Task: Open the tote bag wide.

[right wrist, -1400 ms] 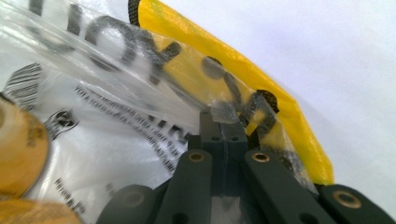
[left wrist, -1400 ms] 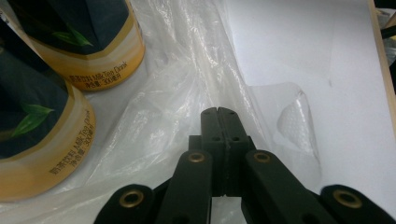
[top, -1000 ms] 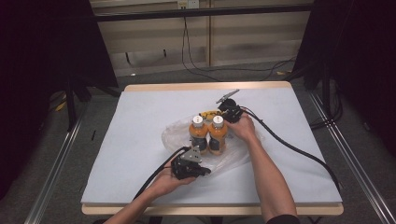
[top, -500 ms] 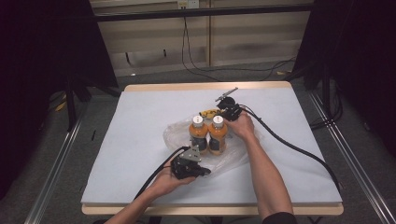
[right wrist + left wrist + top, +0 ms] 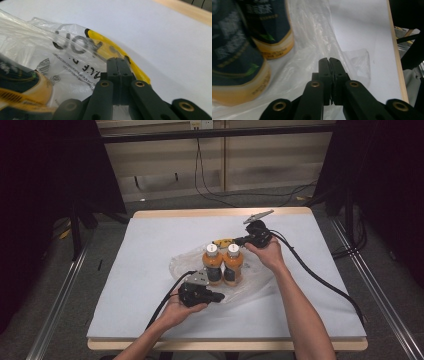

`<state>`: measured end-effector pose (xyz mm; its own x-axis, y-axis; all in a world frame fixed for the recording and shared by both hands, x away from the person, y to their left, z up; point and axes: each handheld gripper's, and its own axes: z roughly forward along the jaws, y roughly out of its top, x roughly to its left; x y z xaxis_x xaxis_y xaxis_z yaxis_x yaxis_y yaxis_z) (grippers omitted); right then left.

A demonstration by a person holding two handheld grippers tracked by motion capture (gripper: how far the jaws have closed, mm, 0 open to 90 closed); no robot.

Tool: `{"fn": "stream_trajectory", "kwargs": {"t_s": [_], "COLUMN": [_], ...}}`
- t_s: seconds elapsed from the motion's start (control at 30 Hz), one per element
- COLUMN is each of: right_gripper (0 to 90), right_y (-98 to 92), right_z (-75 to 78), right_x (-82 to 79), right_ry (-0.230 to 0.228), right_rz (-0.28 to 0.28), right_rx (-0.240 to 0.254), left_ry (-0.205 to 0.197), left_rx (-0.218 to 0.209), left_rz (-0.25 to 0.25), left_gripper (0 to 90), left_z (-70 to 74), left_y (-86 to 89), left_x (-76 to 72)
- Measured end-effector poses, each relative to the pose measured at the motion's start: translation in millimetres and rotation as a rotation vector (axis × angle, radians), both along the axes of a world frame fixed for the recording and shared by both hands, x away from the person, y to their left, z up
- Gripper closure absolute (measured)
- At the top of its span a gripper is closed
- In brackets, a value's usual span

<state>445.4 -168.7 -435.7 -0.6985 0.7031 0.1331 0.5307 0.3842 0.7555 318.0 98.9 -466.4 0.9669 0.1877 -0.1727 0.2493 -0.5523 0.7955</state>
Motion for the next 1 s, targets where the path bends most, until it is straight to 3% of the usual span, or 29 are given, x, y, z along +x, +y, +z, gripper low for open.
{"fn": "stream_trajectory", "kwargs": {"t_s": [0.1, 0.13, 0.23, 0.33, 0.5, 0.67, 0.73, 1.0], "right_gripper": [90.0, 87.8, 85.1, 78.2, 64.5, 40.7, 34.0, 25.6], "right_y": [-6.4, -11.2, -15.5, -20.1, -26.8, -32.1, -33.3, -48.2], "right_z": [3.8, 6.4, 10.0, 14.0, 21.5, 26.9, 28.9, 34.8], "right_x": [-5.9, -12.0, -22.7, -35.0, -53.6, -71.4, -79.1, -109.6], "right_ry": [-0.009, -0.021, -0.042, -0.069, -0.098, -0.114, -0.128, -0.142], "right_rz": [-0.001, 0.006, 0.017, 0.026, 0.033, 0.047, 0.038, 0.011], "right_rx": [0.025, 0.047, 0.041, 0.037, 0.065, 0.1, 0.089, 0.088], "left_ry": [-0.017, -0.01, -0.021, -0.051, -0.062, -0.086, -0.084, -0.121], "left_rx": [0.007, -0.021, -0.033, -0.05, -0.065, -0.062, -0.072, -0.072], "left_rz": [0.011, 0.034, 0.041, 0.077, 0.125, 0.154, 0.176, 0.265], "left_gripper": [83.1, 81.3, 76.3, 68.1, 51.9, 40.1, 34.8, 19.3], "left_z": [2.8, 4.5, 7.2, 14.0, 20.3, 25.0, 27.3, 35.1], "left_y": [3.8, 6.1, 9.4, 15.8, 23.5, 30.2, 35.7, 67.4], "left_x": [1.9, 1.9, 2.7, 1.7, 3.2, 2.2, 1.1, -6.2]}}
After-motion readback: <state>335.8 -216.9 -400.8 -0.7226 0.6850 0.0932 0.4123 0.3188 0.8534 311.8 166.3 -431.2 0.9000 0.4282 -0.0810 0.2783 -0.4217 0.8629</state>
